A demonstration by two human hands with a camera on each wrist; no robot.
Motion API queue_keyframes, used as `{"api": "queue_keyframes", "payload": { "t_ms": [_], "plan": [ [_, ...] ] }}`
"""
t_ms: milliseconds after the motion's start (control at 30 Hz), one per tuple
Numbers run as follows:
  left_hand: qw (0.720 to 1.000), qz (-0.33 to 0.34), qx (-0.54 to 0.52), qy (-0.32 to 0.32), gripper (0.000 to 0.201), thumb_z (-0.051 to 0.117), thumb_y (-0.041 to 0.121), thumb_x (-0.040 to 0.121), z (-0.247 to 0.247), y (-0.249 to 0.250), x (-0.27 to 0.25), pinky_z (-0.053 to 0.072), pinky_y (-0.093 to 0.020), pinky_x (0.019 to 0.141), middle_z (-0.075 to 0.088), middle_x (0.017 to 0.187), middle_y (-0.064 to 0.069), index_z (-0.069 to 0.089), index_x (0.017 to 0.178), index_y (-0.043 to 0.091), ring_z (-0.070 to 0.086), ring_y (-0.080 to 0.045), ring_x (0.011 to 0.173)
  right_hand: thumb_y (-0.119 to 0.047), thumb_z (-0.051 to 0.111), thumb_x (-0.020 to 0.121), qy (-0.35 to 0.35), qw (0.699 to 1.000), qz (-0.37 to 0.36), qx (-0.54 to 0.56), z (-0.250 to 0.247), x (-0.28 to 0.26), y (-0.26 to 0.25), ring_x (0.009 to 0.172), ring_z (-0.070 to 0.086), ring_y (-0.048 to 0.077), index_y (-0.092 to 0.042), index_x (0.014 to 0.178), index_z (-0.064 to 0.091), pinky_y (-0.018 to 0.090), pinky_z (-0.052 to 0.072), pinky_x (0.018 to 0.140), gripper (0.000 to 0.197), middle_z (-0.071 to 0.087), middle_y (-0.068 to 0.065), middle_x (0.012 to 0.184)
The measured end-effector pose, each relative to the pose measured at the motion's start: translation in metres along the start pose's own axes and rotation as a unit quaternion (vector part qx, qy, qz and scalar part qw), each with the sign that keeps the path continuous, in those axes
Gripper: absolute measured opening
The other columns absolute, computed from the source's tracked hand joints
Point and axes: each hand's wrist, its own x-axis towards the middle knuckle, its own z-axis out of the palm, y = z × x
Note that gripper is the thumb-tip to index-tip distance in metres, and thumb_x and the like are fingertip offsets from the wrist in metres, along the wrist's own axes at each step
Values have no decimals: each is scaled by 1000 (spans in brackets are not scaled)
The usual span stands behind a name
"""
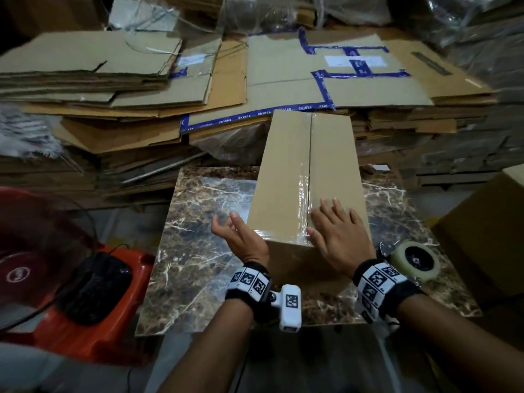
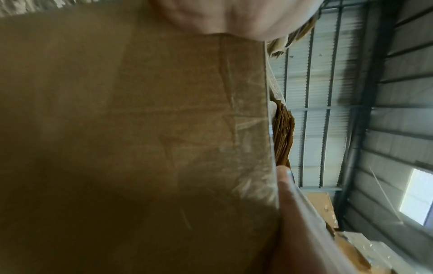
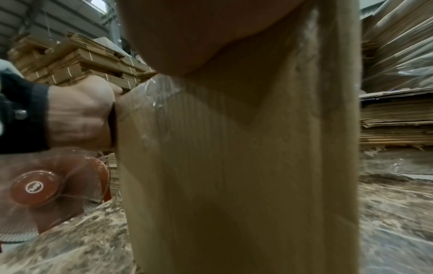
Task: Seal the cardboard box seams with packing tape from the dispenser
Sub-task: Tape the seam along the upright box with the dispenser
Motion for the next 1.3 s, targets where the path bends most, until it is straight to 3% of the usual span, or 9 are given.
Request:
{"api": "queue_keyframes", "payload": {
  "t_ms": [100, 200, 367, 467, 700, 800, 967, 1100, 1300],
  "plan": [
    [993, 91, 53, -51, 67, 38, 49, 96, -10, -10, -6, 41, -25, 99, 42, 140, -19, 15, 149, 16, 48, -26, 123, -60, 17, 97, 38, 999, 6, 3, -5, -8, -3, 141, 39, 30, -17, 130, 56, 46, 39, 109, 66, 49, 11, 148],
    [971, 128, 144, -140, 81, 30, 67, 93, -31, -32, -28, 23, -33, 118, 14, 161, -12, 1, 153, 21, 19, -16, 145, -56, 22, 97, 61, 998, 27, 7, -9, -12, -7, 133, 50, 30, -16, 116, 66, 42, 48, 100, 63, 58, 11, 139],
    [876, 197, 362, -252, 84, 13, 70, 94, -68, -65, -57, 9, -58, 120, -18, 162, -14, -29, 150, 22, -13, -22, 151, -54, 18, 96, 58, 997, 38, 14, -9, -12, -8, 136, 47, 29, -16, 117, 65, 42, 46, 103, 64, 55, 13, 142],
    [825, 255, 406, -300, 78, 14, 65, 98, -91, -57, -61, 14, -64, 116, -17, 162, -17, -11, 156, 19, -10, -31, 151, -53, 22, 95, 73, 996, 45, 23, -10, -13, -9, 133, 50, 31, -15, 115, 65, 42, 47, 102, 61, 57, 15, 139],
    [843, 385, 240, -289, 58, 33, 46, 101, -62, 20, -9, 25, -64, 113, 11, 161, -22, 27, 146, 11, 11, -38, 150, -48, 48, 96, 113, 981, 124, 97, -2, -12, -6, 137, 46, 23, -19, 128, 61, 38, 37, 110, 45, 53, 7, 145],
    [791, 437, 260, -340, 55, 34, 44, 102, -36, 43, 18, 24, -51, 119, 28, 157, -21, 30, 145, 10, 22, -32, 148, -50, 44, 97, 112, 980, 129, 102, -2, -9, -6, 139, 42, 23, -19, 131, 57, 40, 34, 114, 48, 49, 7, 148],
    [678, 402, 442, -428, 62, 29, 40, 98, -18, 31, 24, 23, -44, 120, 32, 157, -13, 21, 152, 12, 24, -23, 148, -52, 17, 97, 136, 971, 170, 98, 0, -11, -31, 144, 33, 21, -24, 138, 47, 54, 22, 117, 58, 42, 5, 153],
    [685, 400, 457, -403, 61, 37, 28, 94, -16, 26, 24, 31, -47, 116, 41, 151, -16, 25, 150, 7, 38, -27, 141, -66, 13, 92, 90, 984, 147, 40, 11, -15, -53, 147, 26, 28, -21, 147, 37, 61, 17, 115, 75, 33, 13, 157],
    [673, 389, 476, -411, 63, 31, 31, 93, -15, 25, 25, 26, -49, 118, 37, 154, -15, 25, 151, 7, 34, -27, 143, -73, -2, 85, 2, 999, 11, -53, 15, -18, -21, 151, 5, 35, -23, 152, 24, 69, 10, 114, 87, 5, 20, 163]
  ]
}}
